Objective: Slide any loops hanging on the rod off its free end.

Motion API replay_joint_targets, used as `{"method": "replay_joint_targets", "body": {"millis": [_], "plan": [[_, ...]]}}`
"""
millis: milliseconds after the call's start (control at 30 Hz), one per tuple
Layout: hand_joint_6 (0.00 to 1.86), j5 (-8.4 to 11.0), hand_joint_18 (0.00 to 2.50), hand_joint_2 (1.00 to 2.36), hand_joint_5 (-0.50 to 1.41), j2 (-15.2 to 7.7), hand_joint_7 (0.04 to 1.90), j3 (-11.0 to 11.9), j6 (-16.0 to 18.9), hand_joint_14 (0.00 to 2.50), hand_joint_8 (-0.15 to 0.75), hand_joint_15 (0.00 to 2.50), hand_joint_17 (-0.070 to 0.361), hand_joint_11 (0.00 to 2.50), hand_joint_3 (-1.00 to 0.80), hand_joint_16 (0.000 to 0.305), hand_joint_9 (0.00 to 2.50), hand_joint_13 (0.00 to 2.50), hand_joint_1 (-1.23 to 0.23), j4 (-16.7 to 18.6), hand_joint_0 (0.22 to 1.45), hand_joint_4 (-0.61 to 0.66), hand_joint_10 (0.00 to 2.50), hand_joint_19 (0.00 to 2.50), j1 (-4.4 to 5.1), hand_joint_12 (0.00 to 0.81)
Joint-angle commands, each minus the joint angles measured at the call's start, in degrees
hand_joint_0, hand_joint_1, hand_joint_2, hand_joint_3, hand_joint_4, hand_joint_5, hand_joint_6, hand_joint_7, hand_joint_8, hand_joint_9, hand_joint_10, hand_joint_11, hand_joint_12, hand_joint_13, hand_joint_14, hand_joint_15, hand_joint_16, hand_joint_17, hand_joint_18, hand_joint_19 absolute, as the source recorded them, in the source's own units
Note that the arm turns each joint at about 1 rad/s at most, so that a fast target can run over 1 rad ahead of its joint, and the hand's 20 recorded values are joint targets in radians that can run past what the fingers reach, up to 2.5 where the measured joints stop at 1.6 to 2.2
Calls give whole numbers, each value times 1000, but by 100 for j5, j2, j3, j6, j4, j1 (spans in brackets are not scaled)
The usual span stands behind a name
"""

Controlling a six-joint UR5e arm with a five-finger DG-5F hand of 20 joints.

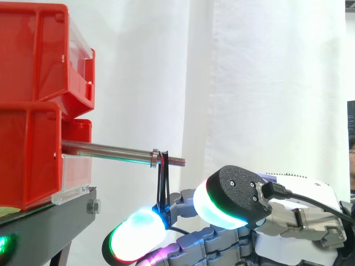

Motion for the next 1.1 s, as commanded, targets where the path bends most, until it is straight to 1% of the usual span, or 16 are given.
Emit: {"method": "replay_joint_targets", "body": {"millis": [0,133,167,200,267,300,367,400,467,533,700,867,1000,1033,1067], "plan": [[503,-7,581,1008,-164,-54,821,6,-112,4,310,116,94,67,-406,42,658,679,-527,115,549,297,2,255,5,345],[503,-7,583,1008,-162,-71,829,58,-121,4,312,120,94,74,-406,42,659,681,-527,115,549,306,0,261,-13,346],[503,-7,582,1008,-161,-168,833,102,-112,4,312,123,94,79,-407,42,659,681,-527,124,550,303,2,258,-13,347],[503,-15,582,1008,-161,-194,833,129,-112,4,313,123,94,78,-406,42,659,681,-527,133,549,303,3,265,-13,347],[503,-15,581,1009,-159,-396,833,252,-60,4,311,123,94,74,-404,42,660,683,-527,168,549,303,2,260,-31,347],[503,-77,582,1008,-159,-616,838,516,134,4,313,123,94,79,-407,42,659,684,-527,194,550,306,4,265,-83,348],[503,-147,583,1008,-159,-704,838,665,257,5,313,133,94,98,-404,42,664,688,-528,194,550,306,3,272,-101,346],[503,-279,583,1008,-159,-765,839,797,424,5,312,133,94,88,-406,42,667,688,-528,159,550,309,2,272,-110,346],[503,-420,583,1008,-157,-765,843,867,512,5,311,141,94,97,-404,42,673,695,-527,106,550,312,2,273,-101,349],[503,-508,591,1008,-157,-765,850,920,538,5,313,141,94,109,-404,42,674,696,-528,89,550,314,3,277,-101,349],[503,-569,598,1008,-151,-765,866,929,547,7,312,159,94,120,-403,42,692,719,-532,150,553,317,5,294,-110,350],[503,-754,607,1008,-148,-757,875,929,600,8,310,171,94,134,-406,42,706,730,-534,177,556,317,4,296,-127,351],[503,-807,609,1008,-147,-765,881,929,608,6,310,173,94,139,-405,42,709,738,-535,168,556,318,4,303,-145,349],[503,-921,613,1008,-146,-757,886,920,591,6,310,176,94,140,-404,42,711,738,-534,168,557,318,4,303,-162,350],[503,-956,614,1008,-146,-757,886,920,591,7,310,177,94,140,-405,42,713,740,-534,168,557,318,4,302,-171,351]]}}
